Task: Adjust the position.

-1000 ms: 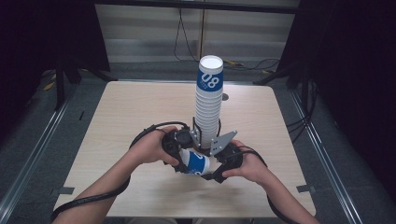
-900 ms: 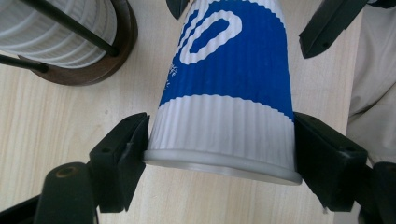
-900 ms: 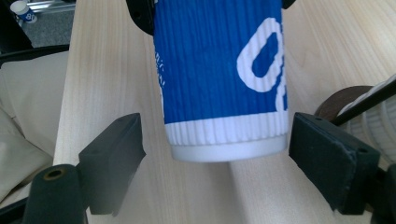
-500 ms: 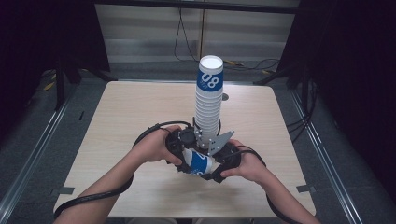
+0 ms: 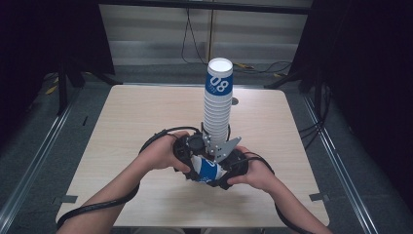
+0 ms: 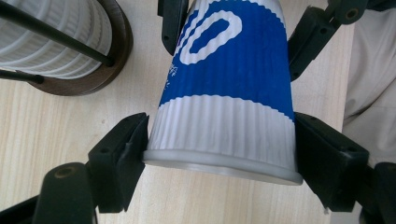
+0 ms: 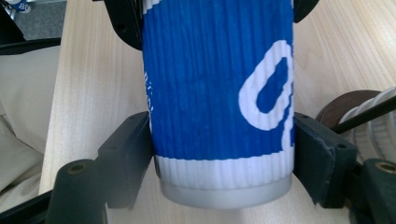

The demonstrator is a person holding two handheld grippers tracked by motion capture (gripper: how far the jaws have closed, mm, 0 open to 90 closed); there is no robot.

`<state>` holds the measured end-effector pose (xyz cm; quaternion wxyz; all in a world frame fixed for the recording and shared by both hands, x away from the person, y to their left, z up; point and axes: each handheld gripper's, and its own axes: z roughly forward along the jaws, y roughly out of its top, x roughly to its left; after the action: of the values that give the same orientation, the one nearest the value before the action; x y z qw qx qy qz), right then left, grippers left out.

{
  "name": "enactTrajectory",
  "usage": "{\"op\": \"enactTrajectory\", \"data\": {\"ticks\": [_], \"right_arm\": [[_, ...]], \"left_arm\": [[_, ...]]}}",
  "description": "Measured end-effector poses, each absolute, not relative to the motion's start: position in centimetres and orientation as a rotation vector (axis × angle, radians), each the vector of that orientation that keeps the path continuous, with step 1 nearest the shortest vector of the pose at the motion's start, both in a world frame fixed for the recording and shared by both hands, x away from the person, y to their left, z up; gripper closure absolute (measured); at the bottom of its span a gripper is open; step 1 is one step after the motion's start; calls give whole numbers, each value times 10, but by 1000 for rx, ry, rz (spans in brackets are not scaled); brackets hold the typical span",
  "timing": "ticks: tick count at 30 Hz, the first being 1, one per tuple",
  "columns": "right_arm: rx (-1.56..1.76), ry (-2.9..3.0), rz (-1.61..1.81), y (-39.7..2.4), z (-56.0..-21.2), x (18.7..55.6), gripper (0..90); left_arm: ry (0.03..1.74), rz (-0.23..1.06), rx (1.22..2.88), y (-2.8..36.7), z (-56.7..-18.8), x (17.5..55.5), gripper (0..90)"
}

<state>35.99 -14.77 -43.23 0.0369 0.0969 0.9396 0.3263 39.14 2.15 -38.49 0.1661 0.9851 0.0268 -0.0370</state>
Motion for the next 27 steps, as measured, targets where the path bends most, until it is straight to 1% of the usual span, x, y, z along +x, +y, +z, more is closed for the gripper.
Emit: {"op": "enactTrajectory", "data": {"ticks": [6, 11, 15, 17, 20, 27], "right_arm": [[265, 2872, 980, -146, -432, 360, 286], [259, 2862, 969, -146, -432, 359, 289], [280, 2845, 1003, -150, -432, 359, 288], [287, 2841, 1013, -153, -432, 359, 288], [300, 2843, 1000, -157, -433, 357, 287], [353, 2817, 1074, -165, -436, 356, 286]], "left_arm": [[71, -104, 2805, 22, -385, 392, 219], [69, -89, 2782, 25, -387, 393, 201], [87, -77, 2718, 29, -387, 394, 176], [126, -98, 2701, 32, -386, 394, 162], [152, -127, 2649, 38, -386, 397, 170], [207, -109, 2542, 50, -386, 396, 165]]}}
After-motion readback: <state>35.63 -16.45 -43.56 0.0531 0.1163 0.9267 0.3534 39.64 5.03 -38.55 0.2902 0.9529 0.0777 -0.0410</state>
